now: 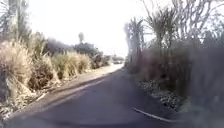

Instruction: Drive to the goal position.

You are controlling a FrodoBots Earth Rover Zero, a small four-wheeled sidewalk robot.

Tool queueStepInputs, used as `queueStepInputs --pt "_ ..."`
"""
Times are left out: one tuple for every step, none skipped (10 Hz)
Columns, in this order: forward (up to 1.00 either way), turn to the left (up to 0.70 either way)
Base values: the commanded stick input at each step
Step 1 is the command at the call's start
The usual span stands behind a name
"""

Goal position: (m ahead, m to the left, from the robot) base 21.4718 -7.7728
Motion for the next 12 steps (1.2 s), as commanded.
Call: queueStepInputs --pt "1.00 0.00" --pt "1.00 0.00" --pt "1.00 0.00" --pt "1.00 0.00" --pt "1.00 0.00" --pt "1.00 0.00" --pt "1.00 0.00" --pt "1.00 0.00" --pt "1.00 0.00" --pt "1.00 0.00" --pt "1.00 0.00" --pt "1.00 0.00"
